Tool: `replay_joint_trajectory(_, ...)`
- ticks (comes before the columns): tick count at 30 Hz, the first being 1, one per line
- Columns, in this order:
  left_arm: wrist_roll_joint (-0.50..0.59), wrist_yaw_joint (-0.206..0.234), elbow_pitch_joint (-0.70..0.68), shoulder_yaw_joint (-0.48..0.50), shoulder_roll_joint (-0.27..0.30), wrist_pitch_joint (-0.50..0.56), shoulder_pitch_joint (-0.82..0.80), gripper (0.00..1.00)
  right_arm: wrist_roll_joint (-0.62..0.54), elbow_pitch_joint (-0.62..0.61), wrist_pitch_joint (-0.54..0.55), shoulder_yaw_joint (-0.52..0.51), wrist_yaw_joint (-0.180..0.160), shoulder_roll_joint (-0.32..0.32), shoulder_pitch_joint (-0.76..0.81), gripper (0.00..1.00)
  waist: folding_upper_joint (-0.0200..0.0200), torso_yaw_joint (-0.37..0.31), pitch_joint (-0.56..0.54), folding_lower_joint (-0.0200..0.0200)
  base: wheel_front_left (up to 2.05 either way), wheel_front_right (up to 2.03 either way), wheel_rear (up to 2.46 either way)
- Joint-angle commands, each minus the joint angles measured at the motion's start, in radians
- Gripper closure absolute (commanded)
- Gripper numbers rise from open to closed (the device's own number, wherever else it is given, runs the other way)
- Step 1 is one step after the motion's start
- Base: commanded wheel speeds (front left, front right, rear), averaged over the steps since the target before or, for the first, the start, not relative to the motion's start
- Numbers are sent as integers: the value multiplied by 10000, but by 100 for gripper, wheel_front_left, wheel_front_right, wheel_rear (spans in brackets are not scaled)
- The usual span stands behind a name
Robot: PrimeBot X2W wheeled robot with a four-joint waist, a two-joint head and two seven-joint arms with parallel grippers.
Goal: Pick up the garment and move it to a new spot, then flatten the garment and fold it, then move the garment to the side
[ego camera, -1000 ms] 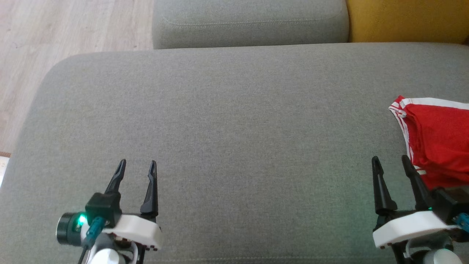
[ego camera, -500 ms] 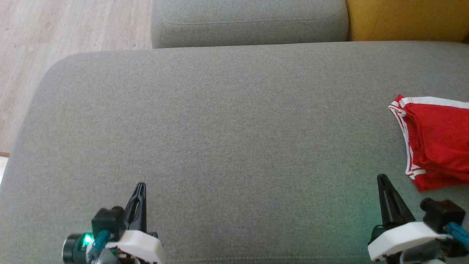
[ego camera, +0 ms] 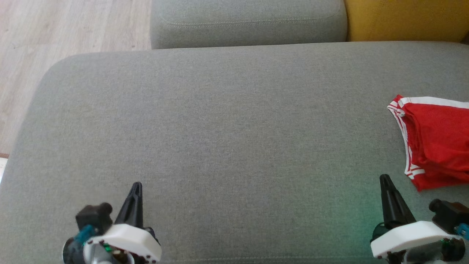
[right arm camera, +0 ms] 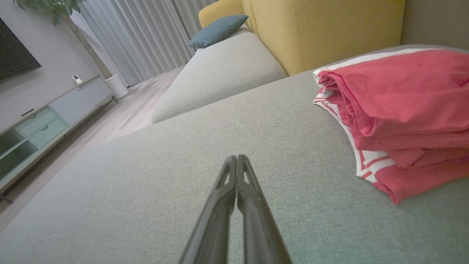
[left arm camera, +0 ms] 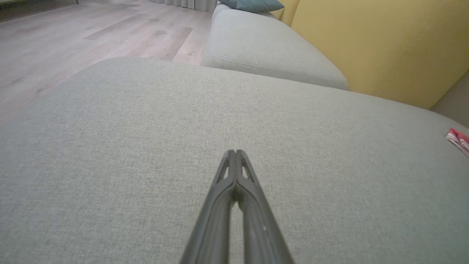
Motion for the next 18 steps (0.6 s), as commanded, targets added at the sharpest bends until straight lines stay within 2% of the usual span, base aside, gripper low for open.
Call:
replay_joint_trajectory(1,-330,-130,-235,315,57,41,-525,100,368,-243,9,18,-3,-118,-452,100,-1,-4,-2,0,0,0,0)
replay_joint_trajectory(18,-2281,-602,-102,853,-85,430,-693,100,2388,39,101,-8,-4,-192,-755,100,-1,-45,-27,0,0,0,0)
